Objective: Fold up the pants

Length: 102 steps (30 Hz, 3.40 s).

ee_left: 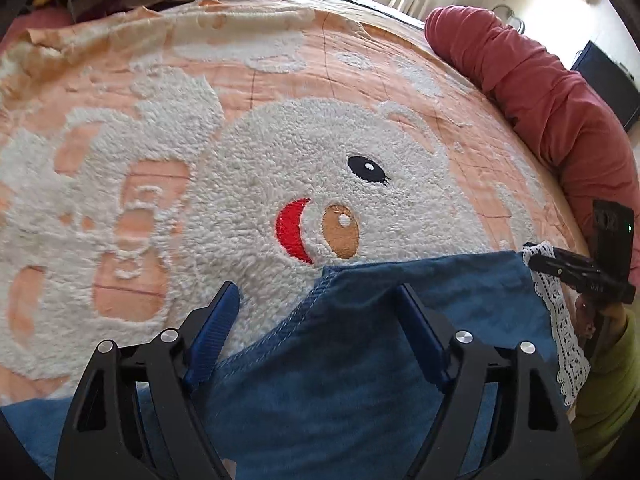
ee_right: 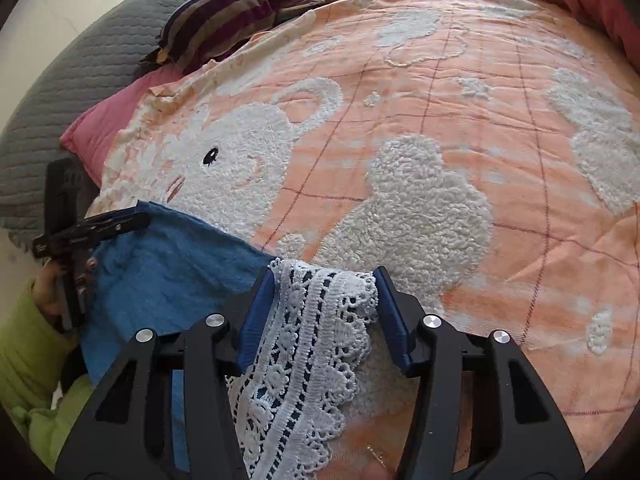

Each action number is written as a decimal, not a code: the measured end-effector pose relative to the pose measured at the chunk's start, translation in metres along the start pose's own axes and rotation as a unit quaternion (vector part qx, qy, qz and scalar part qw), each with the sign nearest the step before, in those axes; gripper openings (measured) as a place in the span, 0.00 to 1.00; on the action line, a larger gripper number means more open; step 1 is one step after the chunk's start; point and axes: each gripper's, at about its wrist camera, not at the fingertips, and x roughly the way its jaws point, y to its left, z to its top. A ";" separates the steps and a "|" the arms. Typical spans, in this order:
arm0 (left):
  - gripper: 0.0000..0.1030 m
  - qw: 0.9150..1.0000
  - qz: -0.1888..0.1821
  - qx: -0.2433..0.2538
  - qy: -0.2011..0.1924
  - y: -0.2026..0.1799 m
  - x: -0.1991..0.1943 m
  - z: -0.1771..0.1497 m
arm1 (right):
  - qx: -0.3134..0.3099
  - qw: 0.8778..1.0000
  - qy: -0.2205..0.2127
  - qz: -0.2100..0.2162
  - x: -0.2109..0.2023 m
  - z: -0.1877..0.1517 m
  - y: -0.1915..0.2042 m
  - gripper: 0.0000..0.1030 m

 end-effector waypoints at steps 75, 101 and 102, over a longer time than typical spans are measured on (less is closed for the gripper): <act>0.62 0.994 0.092 0.049 -0.021 -0.024 -0.082 -0.138 | -0.003 0.997 -0.010 -0.081 -0.078 -0.124 0.046 0.29; 0.72 0.993 0.098 0.058 -0.032 -0.044 -0.095 -0.137 | -0.129 0.986 -0.052 -0.092 -0.038 -0.101 0.148 0.74; 0.72 0.993 0.100 0.055 -0.021 -0.041 -0.090 -0.138 | -0.124 0.987 -0.038 -0.093 -0.030 -0.102 0.146 0.74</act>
